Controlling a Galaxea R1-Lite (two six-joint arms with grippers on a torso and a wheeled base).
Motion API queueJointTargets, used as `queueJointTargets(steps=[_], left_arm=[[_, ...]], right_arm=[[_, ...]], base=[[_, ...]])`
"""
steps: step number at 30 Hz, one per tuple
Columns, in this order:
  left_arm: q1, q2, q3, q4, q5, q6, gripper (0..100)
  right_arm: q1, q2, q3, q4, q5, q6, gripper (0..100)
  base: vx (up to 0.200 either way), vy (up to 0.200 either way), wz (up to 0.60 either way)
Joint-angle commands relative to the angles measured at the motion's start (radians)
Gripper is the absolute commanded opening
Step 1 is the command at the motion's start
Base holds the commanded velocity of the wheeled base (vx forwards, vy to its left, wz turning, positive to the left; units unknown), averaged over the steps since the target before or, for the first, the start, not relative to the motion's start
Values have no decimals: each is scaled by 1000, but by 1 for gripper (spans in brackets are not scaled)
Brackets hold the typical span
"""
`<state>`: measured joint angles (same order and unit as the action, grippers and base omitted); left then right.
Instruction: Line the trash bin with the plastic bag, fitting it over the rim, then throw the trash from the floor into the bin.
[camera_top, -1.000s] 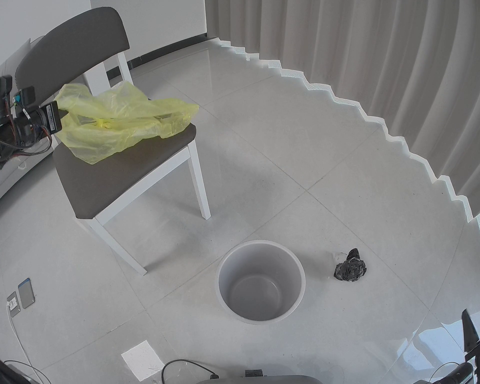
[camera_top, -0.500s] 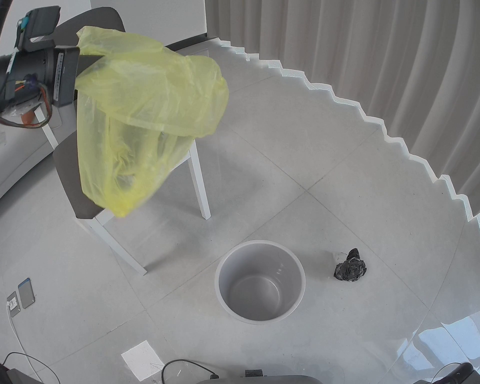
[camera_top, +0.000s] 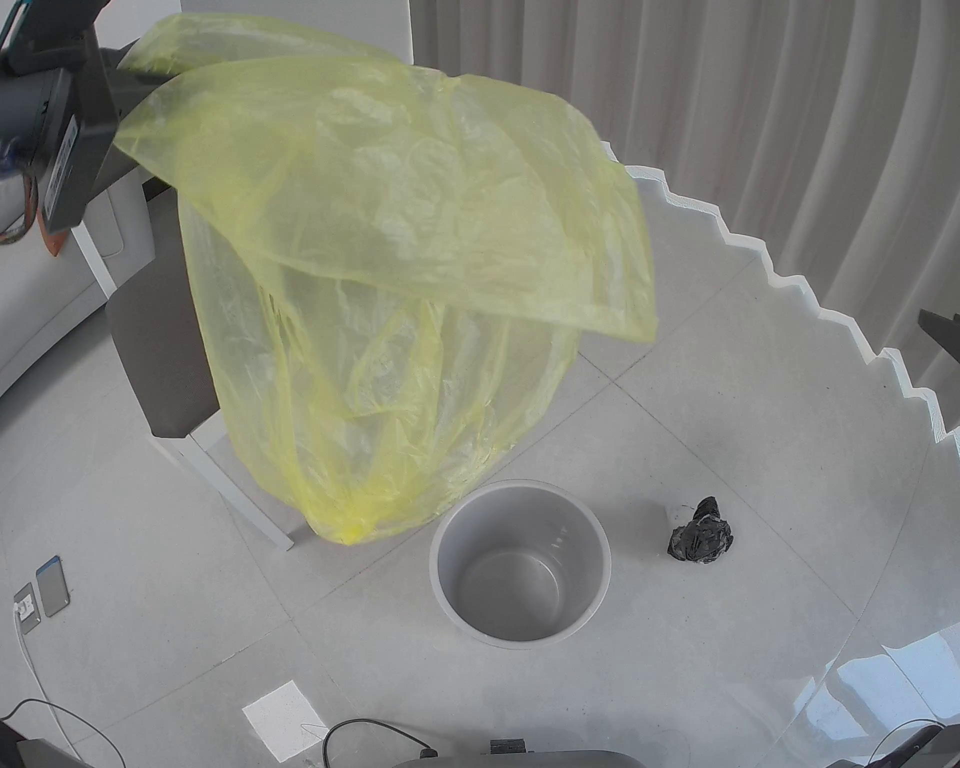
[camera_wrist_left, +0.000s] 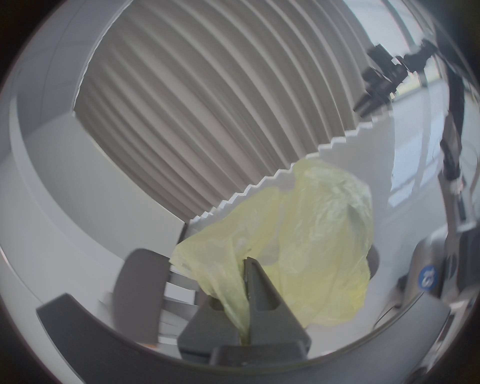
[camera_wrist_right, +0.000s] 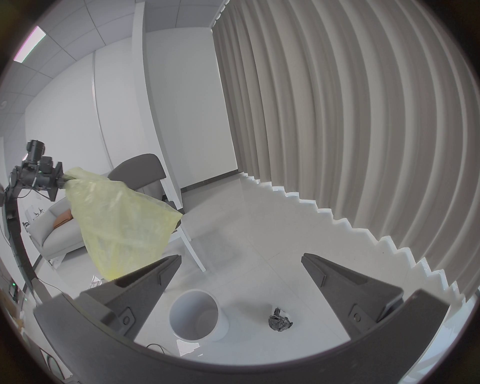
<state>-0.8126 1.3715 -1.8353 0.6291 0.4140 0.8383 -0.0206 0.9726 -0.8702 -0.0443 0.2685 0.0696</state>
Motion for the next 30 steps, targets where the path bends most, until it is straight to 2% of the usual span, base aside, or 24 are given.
queueJointTargets(steps=[1,7,9,10,14,21,30], left_arm=[[-46,61,-148,37,106,208,0],[-152,83,-165,83,187,229,0],[-165,89,-165,78,196,229,0],[-177,106,-165,73,200,229,0],[-195,143,-165,72,204,229,0],[-195,184,-165,81,209,229,0],[-195,222,-165,90,209,229,0]], right_arm=[[1,215,-119,-2,18,-4,100],[13,288,-170,-2,57,7,100],[30,295,-176,-2,58,9,100],[82,310,-184,-2,55,21,100],[200,316,-194,-3,51,104,100],[346,305,-118,-3,49,138,100],[378,276,2,-5,52,131,100]], base=[[0,0,0],[0,0,0],[0,0,0],[0,0,0],[0,0,0],[0,0,0],[0,0,0]])
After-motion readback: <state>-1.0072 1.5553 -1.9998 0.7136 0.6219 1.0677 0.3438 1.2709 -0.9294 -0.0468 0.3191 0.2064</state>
